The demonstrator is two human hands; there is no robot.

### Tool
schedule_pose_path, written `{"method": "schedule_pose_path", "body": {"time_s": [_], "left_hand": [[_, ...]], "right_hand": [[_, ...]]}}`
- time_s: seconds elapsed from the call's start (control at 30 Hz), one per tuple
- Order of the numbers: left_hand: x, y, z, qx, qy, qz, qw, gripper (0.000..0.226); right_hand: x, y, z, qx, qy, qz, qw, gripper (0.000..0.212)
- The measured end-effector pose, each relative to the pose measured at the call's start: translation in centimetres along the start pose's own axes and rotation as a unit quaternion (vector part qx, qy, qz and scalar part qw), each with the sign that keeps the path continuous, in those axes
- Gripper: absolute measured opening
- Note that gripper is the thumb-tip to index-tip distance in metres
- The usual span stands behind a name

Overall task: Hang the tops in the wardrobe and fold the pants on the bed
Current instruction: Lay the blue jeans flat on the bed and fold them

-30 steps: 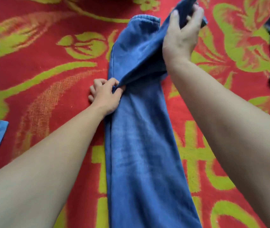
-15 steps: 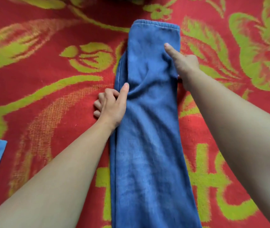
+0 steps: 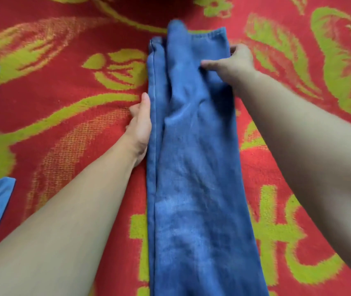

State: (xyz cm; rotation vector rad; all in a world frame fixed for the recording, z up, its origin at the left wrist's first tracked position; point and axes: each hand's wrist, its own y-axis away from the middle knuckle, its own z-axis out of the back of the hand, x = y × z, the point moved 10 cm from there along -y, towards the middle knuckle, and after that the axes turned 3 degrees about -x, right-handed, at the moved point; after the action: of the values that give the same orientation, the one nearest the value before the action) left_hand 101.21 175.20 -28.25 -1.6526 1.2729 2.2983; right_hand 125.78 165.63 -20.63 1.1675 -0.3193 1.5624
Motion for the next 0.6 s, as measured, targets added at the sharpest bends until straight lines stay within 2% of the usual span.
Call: {"method": "schedule_pose_path", "body": {"time_s": [0.03,0.07,0.13,0.23,0.33,0.37,0.4,0.43,0.5,0.53,0.6], "left_hand": [[-0.1,0.0,-0.1,0.000,0.004,-0.003,1.000,0.054],[-0.3,0.0,-0.1,0.002,0.005,-0.008,1.000,0.056],[-0.2,-0.2,-0.4,0.018,0.004,-0.009,1.000,0.070],[0.1,-0.5,-0.6,0.018,-0.012,-0.008,1.000,0.067],[0.1,-0.4,-0.5,-0.001,-0.029,-0.012,0.999,0.071],[0.2,-0.4,-0.4,-0.008,-0.024,-0.014,1.000,0.073],[0.2,-0.5,-0.4,-0.010,-0.014,-0.016,1.000,0.074],[0.3,-0.6,-0.3,-0.010,0.000,-0.012,1.000,0.075],[0.7,-0.9,-0.1,-0.010,0.017,0.000,1.000,0.071],[0.9,-1.0,0.0,-0.009,0.012,0.005,1.000,0.067],[1.3,-1.1,-0.2,0.007,-0.006,0.025,1.000,0.071]], "right_hand": [[-0.2,0.2,0.8,-0.052,0.076,0.026,0.995,0.071],[-0.3,0.5,1.0,-0.076,0.083,0.051,0.992,0.072],[-1.0,0.8,0.6,-0.067,0.042,0.080,0.994,0.064],[-2.0,1.9,0.7,-0.083,0.113,0.110,0.984,0.060],[1.1,4.5,1.5,-0.199,0.231,0.197,0.932,0.059],[2.7,5.4,0.5,-0.197,0.237,0.235,0.922,0.058],[3.8,5.7,-1.2,-0.156,0.240,0.251,0.925,0.056],[4.2,5.7,-3.3,-0.092,0.256,0.241,0.932,0.052],[3.9,5.3,-6.5,0.011,0.311,0.195,0.930,0.025],[4.3,5.2,-6.8,0.013,0.305,0.191,0.933,0.014],[6.1,5.5,-6.2,-0.039,0.246,0.222,0.943,0.020]]}}
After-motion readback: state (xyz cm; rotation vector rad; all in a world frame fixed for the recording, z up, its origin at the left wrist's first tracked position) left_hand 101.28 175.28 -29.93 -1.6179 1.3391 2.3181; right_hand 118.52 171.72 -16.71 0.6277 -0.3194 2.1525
